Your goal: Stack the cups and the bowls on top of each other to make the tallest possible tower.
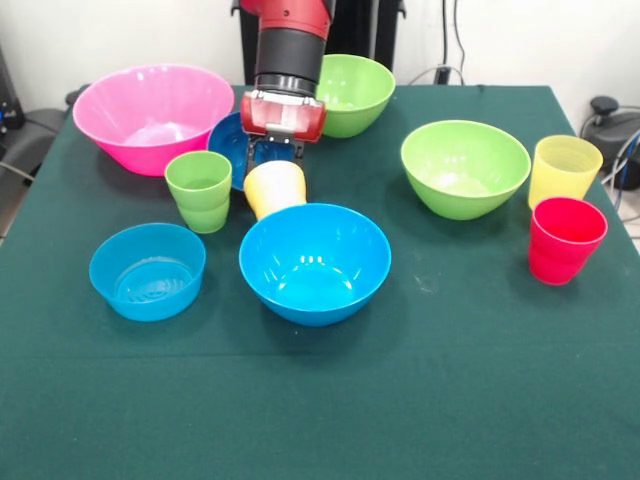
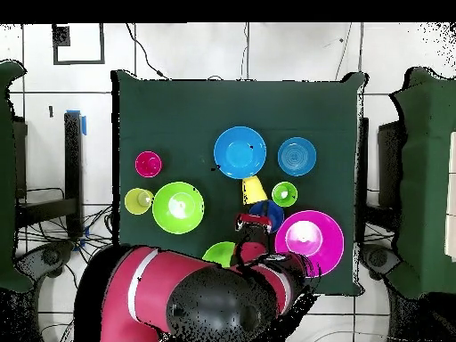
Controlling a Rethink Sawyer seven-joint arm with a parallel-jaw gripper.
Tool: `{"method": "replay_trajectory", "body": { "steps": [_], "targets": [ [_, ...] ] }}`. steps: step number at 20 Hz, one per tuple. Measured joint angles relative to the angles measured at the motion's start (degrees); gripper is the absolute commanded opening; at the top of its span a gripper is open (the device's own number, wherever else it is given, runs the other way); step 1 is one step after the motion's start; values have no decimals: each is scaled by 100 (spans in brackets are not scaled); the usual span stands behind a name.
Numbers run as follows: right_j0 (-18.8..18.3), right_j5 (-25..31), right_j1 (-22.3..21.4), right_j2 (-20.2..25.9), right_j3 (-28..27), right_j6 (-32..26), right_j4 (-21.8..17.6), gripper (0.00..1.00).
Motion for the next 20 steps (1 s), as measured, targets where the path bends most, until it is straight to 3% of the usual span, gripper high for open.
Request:
{"method": "replay_trajectory", "body": {
  "steps": [20],
  "targets": [
    [-140,-205,143,-140,-245,0,-292,100]
  ]
}}
